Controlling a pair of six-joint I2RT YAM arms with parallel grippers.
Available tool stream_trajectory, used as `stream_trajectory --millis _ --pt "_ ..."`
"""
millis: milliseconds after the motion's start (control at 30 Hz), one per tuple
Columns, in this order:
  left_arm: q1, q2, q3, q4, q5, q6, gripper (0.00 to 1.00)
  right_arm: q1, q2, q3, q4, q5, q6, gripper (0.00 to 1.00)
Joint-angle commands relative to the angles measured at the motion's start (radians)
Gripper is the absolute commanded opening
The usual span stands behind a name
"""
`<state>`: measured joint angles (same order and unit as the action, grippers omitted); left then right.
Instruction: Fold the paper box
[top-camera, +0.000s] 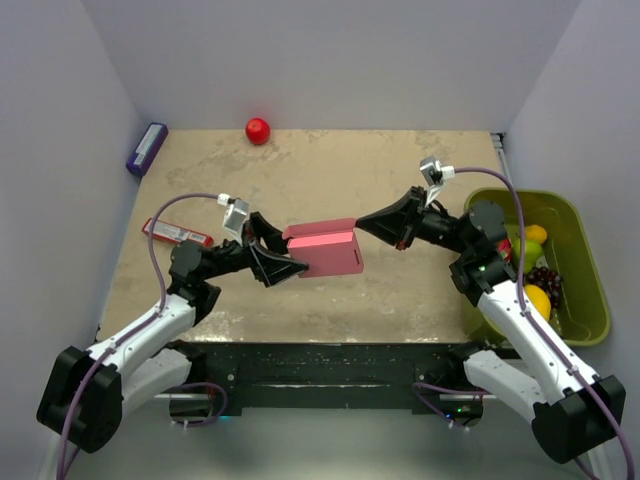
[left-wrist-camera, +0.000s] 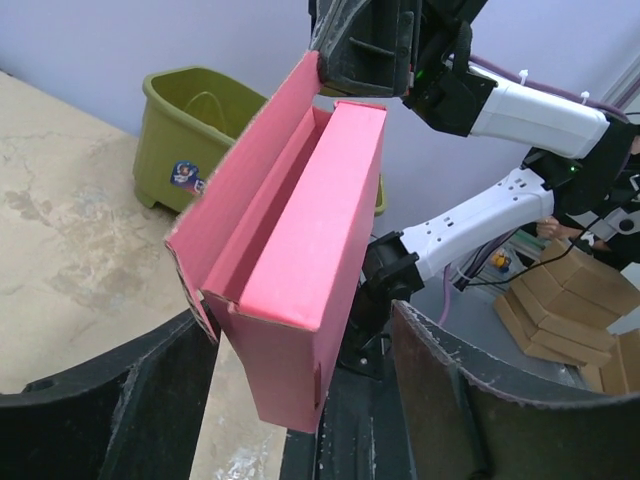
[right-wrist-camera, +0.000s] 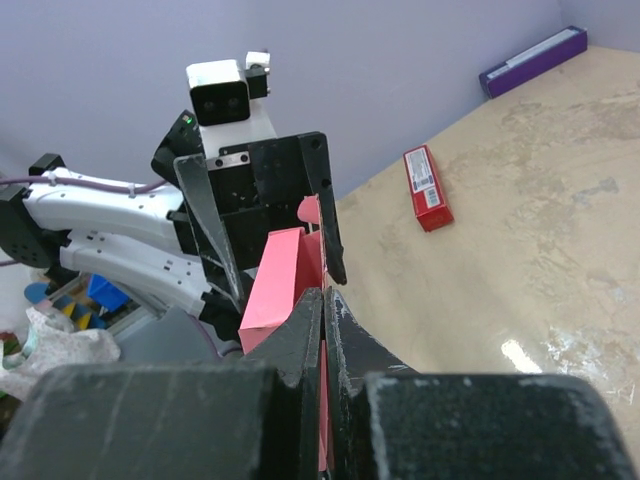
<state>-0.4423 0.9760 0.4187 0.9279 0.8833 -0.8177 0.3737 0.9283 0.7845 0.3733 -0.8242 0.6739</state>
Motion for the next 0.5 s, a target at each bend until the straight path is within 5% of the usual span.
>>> stream_trajectory --millis 0,267,367,400,467 --pt "-0.021 0.020 0.005 0.110 -0.021 -0.014 0.66 -0.001 -0.008 -0.010 0.035 -0.035 0.009 0.00" --pt "-0.027 0.003 -0.015 0.112 0.019 -0.003 0.34 -0.002 0.000 -0.010 -0.034 -0.029 -0.031 0.00" --pt "-0.027 -0.031 -0.026 0.048 0.055 0.041 0.25 -0.002 0.004 0.004 -0.072 -0.023 -0.056 0.34" --pt "-0.027 -0.043 -0.023 -0.013 0.074 0.057 0.24 -0.004 0.003 0.010 -0.088 -0.021 -0.078 0.53" --pt "-0.027 -0.077 -0.009 -0.081 0.091 0.118 0.24 -0.002 -0.003 0.022 -0.102 -0.030 -0.097 0.68"
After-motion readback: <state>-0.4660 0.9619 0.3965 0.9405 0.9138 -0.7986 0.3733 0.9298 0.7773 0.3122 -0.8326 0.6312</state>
